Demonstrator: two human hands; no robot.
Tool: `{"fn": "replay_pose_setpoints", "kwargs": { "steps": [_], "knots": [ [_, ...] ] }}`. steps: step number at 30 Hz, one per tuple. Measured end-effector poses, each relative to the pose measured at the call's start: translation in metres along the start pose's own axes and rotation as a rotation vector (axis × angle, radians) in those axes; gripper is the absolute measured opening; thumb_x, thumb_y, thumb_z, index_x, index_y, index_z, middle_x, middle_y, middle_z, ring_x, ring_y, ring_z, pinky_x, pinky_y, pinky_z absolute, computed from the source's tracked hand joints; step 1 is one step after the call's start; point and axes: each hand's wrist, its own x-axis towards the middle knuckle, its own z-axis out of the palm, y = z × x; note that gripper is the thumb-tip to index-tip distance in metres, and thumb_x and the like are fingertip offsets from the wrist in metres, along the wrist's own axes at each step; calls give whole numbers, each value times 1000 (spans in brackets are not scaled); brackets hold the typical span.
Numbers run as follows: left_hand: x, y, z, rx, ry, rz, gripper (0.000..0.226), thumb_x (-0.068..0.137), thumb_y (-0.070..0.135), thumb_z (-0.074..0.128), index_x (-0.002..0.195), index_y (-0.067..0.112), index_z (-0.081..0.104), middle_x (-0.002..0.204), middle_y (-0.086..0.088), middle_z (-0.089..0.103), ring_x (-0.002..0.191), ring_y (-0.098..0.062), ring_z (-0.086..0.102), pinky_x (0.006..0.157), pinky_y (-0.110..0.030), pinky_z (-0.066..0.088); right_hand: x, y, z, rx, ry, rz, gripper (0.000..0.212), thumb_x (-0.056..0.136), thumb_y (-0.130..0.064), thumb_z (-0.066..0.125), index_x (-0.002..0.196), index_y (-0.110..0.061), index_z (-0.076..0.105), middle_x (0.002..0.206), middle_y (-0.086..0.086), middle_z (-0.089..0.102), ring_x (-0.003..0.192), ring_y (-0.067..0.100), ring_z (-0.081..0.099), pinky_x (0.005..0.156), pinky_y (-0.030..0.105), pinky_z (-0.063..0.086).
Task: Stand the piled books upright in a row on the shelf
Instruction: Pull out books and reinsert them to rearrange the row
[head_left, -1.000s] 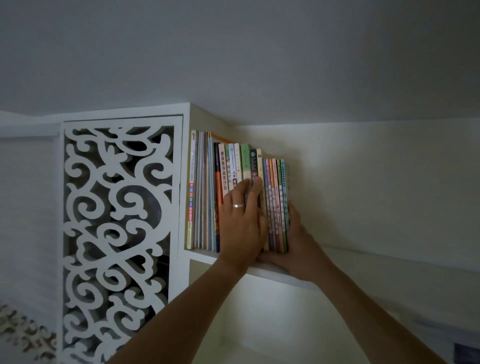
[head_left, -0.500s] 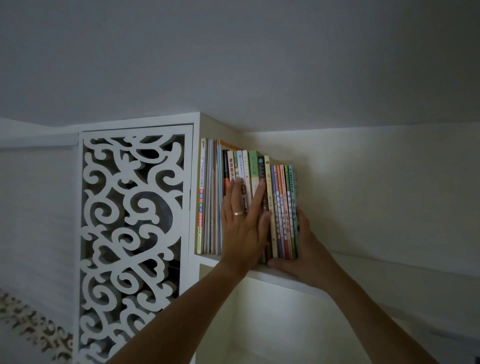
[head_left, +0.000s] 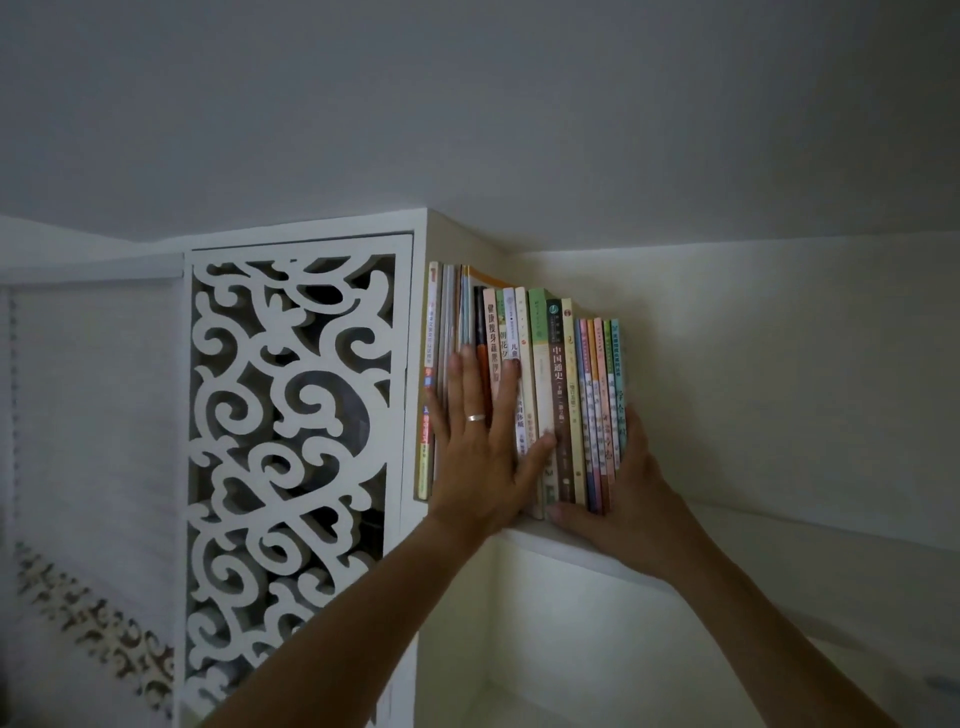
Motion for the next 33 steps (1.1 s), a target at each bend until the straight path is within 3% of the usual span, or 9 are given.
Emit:
{"fn": "replay_pose_setpoints", "kwargs": {
  "steps": [5, 11, 14, 17, 20, 23, 29, 31, 33],
  "knots": [
    [-3, -16, -5, 16, -84, 125, 91, 101, 63, 41, 165, 8, 8, 174, -18, -7, 160, -40, -9, 125, -69, 6, -1, -3, 3, 10, 59, 29, 147, 49, -76, 80, 159, -42, -11, 157, 1, 38, 134, 26, 53, 99, 56, 55],
    [-9, -14, -3, -154, -23, 58, 80, 104, 47, 40, 164, 2, 13, 174, -15, 1, 162, -32, -2, 129, -59, 12, -2, -3, 1, 27, 104, 5, 133, 66, -36, 93, 158, -39, -4, 147, -1, 50, 126, 20, 59, 98, 47, 57],
    [-8, -18, -3, -195, -38, 74, 77, 105, 47, 43, 165, 8, 14, 175, -10, 0, 162, -31, -3, 128, -61, 11, -1, -3, 2, 50, 108, -3, 130, 68, -30, 93, 157, -41, -1, 142, -5, 52, 121, 13, 61, 93, 33, 58],
    [-8, -22, -4, -243, -53, 117, 77, 104, 47, 56, 165, 16, 21, 175, -7, 1, 161, -34, -7, 127, -65, 8, -2, -3, 3, 88, 111, 8, 126, 69, -24, 92, 153, -46, 1, 136, -12, 55, 114, 2, 63, 76, 11, 54],
    [-8, -23, -4, -243, -52, 132, 78, 101, 48, 61, 164, 19, 24, 175, -6, 4, 161, -36, -7, 127, -66, 6, -3, -4, 4, 131, 117, 6, 122, 71, -19, 90, 152, -46, 3, 132, -18, 53, 114, -5, 61, 74, 6, 52],
    [-11, -22, -4, -188, -51, 150, 80, 102, 51, 57, 165, 18, 21, 175, -9, 0, 162, -34, -5, 128, -63, 5, -4, -7, 4, 138, 114, -11, 120, 72, -17, 90, 152, -46, 5, 132, -25, 49, 115, -13, 57, 88, 14, 54],
    [-16, -23, -1, -243, -13, 135, 75, 102, 45, 58, 165, 20, 26, 174, -16, -2, 161, -36, -1, 128, -62, 12, -6, -16, 3, 129, 113, -3, 128, 59, -27, 99, 148, -54, 11, 143, -13, 49, 129, 9, 55, 102, 43, 55],
    [-20, -20, 0, -264, 59, 91, 69, 103, 41, 51, 163, 13, 30, 173, -17, 3, 161, -37, 2, 128, -62, 13, -7, -17, 2, 117, 113, 2, 132, 58, -29, 99, 151, -51, 9, 144, -14, 49, 129, 10, 55, 104, 46, 53],
    [-25, -17, 0, -246, 116, 13, 67, 103, 39, 44, 162, 10, 31, 174, -17, 5, 161, -36, 5, 129, -61, 11, -8, -18, 1, 102, 108, -4, 131, 58, -32, 99, 151, -51, 9, 142, -19, 49, 126, 4, 55, 104, 38, 52]
  ]
}}
